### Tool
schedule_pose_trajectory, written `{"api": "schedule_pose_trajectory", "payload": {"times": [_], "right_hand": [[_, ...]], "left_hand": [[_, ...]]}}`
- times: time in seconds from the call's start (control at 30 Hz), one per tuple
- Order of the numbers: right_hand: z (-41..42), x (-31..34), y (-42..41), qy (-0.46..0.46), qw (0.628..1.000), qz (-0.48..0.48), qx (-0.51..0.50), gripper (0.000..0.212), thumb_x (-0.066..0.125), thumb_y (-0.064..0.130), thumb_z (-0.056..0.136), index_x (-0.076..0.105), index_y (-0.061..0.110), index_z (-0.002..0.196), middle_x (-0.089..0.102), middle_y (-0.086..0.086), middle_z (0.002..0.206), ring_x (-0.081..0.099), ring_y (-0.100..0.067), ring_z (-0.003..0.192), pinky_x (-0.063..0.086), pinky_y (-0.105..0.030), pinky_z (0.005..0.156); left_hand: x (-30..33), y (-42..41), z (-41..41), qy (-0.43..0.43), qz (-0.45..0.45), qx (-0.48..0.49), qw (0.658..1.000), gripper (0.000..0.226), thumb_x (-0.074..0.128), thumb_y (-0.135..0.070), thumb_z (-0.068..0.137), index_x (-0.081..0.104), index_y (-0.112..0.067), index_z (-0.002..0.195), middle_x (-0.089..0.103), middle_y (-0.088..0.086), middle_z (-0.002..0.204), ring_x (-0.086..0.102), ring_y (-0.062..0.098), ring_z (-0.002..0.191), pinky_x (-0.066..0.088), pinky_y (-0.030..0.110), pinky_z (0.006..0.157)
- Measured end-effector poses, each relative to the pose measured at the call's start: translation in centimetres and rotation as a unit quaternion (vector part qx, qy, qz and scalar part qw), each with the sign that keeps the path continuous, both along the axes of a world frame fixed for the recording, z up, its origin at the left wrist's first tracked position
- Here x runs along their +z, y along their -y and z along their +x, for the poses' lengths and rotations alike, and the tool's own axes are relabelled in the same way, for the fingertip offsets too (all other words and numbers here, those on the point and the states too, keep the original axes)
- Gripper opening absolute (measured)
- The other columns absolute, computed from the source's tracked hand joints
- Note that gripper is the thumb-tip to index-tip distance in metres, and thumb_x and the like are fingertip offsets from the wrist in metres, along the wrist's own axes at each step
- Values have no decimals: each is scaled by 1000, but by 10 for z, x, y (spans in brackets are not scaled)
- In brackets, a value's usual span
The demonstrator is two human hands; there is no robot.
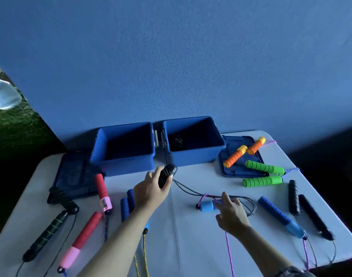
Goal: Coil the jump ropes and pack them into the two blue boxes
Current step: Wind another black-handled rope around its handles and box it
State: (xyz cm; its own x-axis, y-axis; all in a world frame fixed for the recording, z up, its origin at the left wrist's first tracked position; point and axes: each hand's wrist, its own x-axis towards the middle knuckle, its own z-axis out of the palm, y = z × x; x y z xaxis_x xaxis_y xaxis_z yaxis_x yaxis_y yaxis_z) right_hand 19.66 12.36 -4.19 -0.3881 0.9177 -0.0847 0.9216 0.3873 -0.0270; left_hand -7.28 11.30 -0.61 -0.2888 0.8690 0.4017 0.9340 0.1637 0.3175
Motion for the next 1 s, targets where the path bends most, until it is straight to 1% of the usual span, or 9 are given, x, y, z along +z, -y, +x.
{"api": "schedule_pose_trajectory", "payload": {"times": [0.17,0.27,0.43,0.6,0.7,0.77,0.87,0.93,1.0], "right_hand": [[-5,-9,-6,33,999,-32,17,56,72,41,33,69,29,88,55,-3,82,54,-19,43,51,-33,63],[-13,-13,-10,45,999,-23,12,56,84,38,24,70,30,78,57,-5,84,54,-19,43,48,-37,69],[-24,-4,-9,26,999,-11,41,44,88,46,22,68,33,59,56,5,81,60,-18,70,31,-40,82],[-23,6,-7,-45,996,-31,73,35,78,58,48,69,41,78,54,13,106,59,-11,101,25,-44,99],[-22,13,-17,-63,992,-109,31,25,59,53,79,67,42,100,42,18,130,36,-8,128,9,-47,109],[-24,14,-22,-88,984,-154,-21,22,51,47,89,65,39,104,41,22,130,34,-4,128,9,-42,109],[-26,18,-33,-217,937,-236,-137,35,50,48,92,67,20,102,58,13,106,53,-9,107,27,-36,100],[-20,17,-38,-383,847,-306,-205,60,54,61,81,64,2,86,57,-1,84,54,-14,81,38,-29,80],[-16,21,-43,-462,784,-328,-254,45,53,47,90,56,3,80,54,-6,77,52,-14,69,44,-20,64]], "left_hand": [[-5,5,1,-17,-16,-5,1000,46,41,-62,82,65,-28,99,56,-4,65,54,23,38,25,18,41],[-7,7,0,-35,-24,-9,999,44,42,-61,81,66,-26,96,54,-3,61,50,22,33,16,15,42],[-15,10,-2,-54,-41,0,998,45,41,-60,81,67,-25,93,52,-1,58,48,23,32,21,17,43],[-29,13,-11,-35,-60,4,998,40,40,-61,82,56,-28,99,53,2,61,52,26,35,33,21,38],[-35,15,-16,-29,-65,7,997,38,40,-61,81,52,-29,100,53,3,61,50,27,34,30,20,34],[-37,16,-18,-33,-72,5,997,40,41,-60,80,56,-29,100,52,3,60,49,26,33,28,18,36],[-42,17,-19,-43,-85,-2,995,43,41,-60,80,61,-29,103,53,4,61,49,26,34,29,20,37],[-45,19,-21,-46,-91,-12,995,42,41,-60,80,58,-31,105,52,4,60,49,27,34,31,22,36],[-46,21,-21,-52,-96,-15,994,41,41,-60,80,56,-32,104,52,4,60,49,27,35,30,22,36]]}}
